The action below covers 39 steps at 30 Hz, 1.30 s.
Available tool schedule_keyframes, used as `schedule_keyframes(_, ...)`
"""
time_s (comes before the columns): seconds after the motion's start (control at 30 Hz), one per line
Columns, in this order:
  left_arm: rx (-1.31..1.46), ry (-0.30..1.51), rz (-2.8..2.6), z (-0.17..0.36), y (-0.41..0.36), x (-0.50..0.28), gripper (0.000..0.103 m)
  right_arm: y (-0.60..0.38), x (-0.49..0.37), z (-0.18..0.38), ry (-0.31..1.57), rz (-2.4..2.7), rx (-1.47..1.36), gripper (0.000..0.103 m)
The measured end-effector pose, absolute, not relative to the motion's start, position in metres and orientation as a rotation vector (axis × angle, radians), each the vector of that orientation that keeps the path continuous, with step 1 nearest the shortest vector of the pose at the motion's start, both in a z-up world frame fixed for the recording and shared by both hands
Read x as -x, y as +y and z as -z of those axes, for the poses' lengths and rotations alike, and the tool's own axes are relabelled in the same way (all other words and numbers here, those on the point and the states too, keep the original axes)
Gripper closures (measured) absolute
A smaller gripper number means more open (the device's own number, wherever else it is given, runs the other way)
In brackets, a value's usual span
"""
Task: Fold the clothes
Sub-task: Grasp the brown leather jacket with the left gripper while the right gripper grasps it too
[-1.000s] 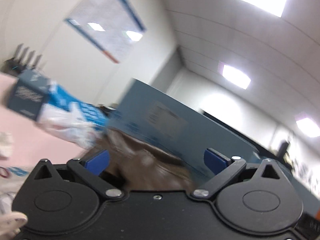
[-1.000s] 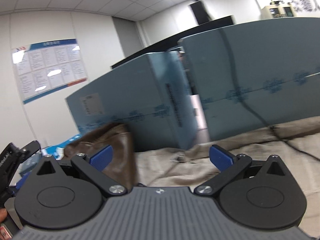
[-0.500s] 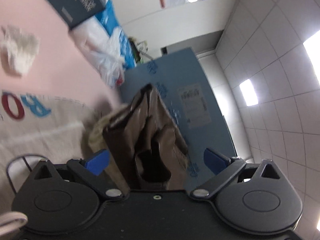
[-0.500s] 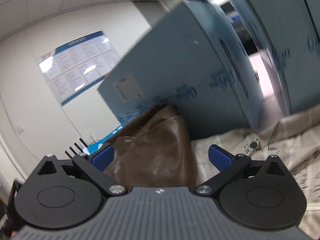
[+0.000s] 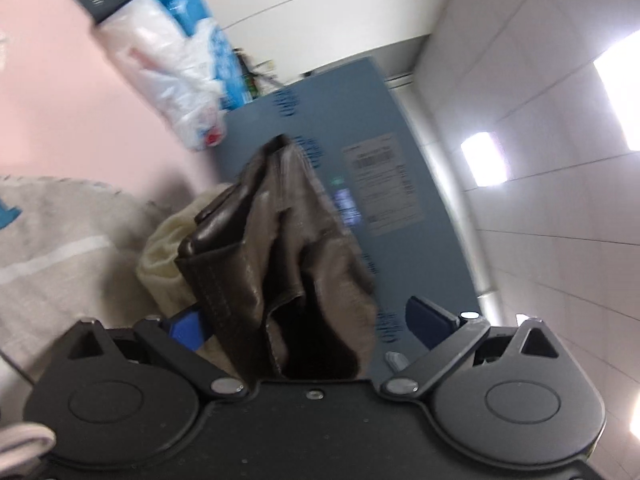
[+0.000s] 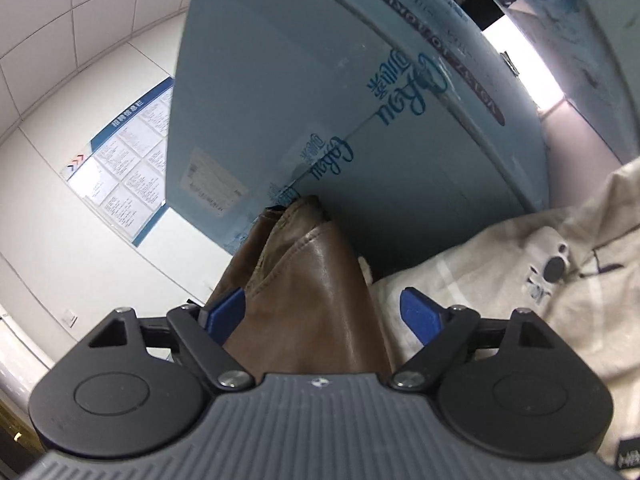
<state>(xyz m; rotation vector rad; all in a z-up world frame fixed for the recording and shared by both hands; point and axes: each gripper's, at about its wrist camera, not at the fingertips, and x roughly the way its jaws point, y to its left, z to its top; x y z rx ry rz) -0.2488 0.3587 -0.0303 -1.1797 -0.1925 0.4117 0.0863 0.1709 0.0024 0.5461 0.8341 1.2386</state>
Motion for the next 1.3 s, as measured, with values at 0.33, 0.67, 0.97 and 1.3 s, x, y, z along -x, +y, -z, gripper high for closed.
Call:
schedule_keyframes(0.33, 1.188, -0.155, -0.425, 0.04, 0.378, 0.234, 0.008, 0.186, -0.087, -0.01, 0.835, -1.33, -0.571, 0.045)
schedule_keyframes(0.67, 1.0, -0.055, -0.56, 0.046, 0.373, 0.22, 0.066, 0.207, -0.068, -0.018, 0.667, -1.281, -0.34, 0.08)
schedule_keyframes(0.97, 0.753, -0.155, -0.48, 0.032, 0.346, 0.221, 0.082, 0.17, -0.01, -0.072, 0.288, -1.361, -0.187, 0.094)
schedule_keyframes(1.3, 0.695, -0.164, -0.212, 0.011, 0.291, 0.226, 0.082, 0.042, 0.016, -0.104, 0.247, -1.297, -0.305, 0.095)
